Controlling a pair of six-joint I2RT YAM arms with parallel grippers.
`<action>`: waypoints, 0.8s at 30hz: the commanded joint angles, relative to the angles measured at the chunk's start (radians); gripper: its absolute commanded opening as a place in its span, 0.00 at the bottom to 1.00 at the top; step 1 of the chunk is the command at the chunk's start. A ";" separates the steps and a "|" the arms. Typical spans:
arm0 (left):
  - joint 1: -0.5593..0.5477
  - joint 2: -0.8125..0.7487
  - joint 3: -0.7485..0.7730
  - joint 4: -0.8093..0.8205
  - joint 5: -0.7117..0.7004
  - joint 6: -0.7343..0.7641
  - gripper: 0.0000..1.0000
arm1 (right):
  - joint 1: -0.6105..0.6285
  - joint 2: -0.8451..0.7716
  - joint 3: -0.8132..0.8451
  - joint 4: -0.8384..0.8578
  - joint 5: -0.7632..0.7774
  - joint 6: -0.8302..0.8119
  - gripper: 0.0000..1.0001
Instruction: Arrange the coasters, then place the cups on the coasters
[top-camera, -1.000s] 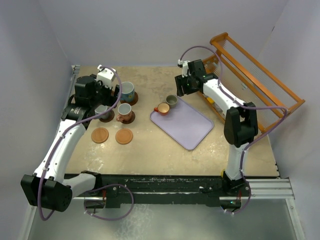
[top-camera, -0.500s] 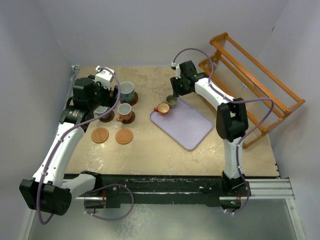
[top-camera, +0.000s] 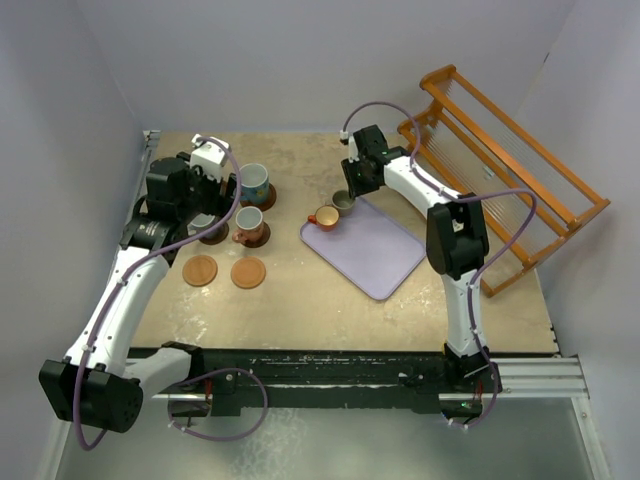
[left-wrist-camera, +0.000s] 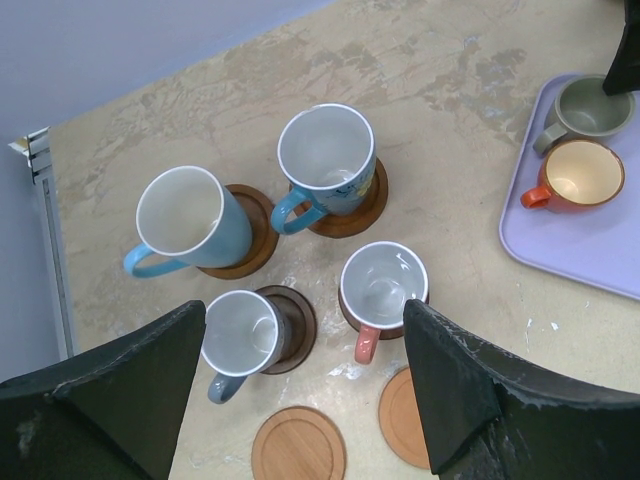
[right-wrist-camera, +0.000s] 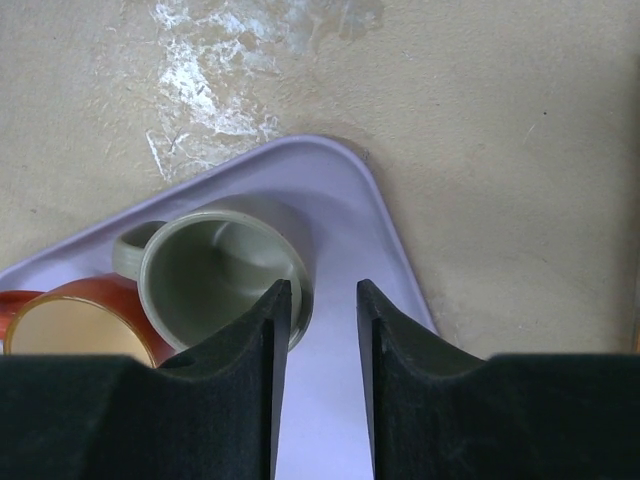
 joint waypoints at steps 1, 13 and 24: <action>0.006 -0.022 -0.006 0.056 -0.004 0.010 0.77 | 0.008 0.006 0.047 -0.018 0.012 0.002 0.33; 0.006 -0.021 -0.008 0.061 -0.008 0.007 0.77 | 0.010 0.026 0.057 -0.032 0.010 0.001 0.23; 0.006 -0.019 -0.012 0.069 -0.013 0.009 0.77 | 0.010 0.023 0.077 -0.067 -0.003 0.008 0.09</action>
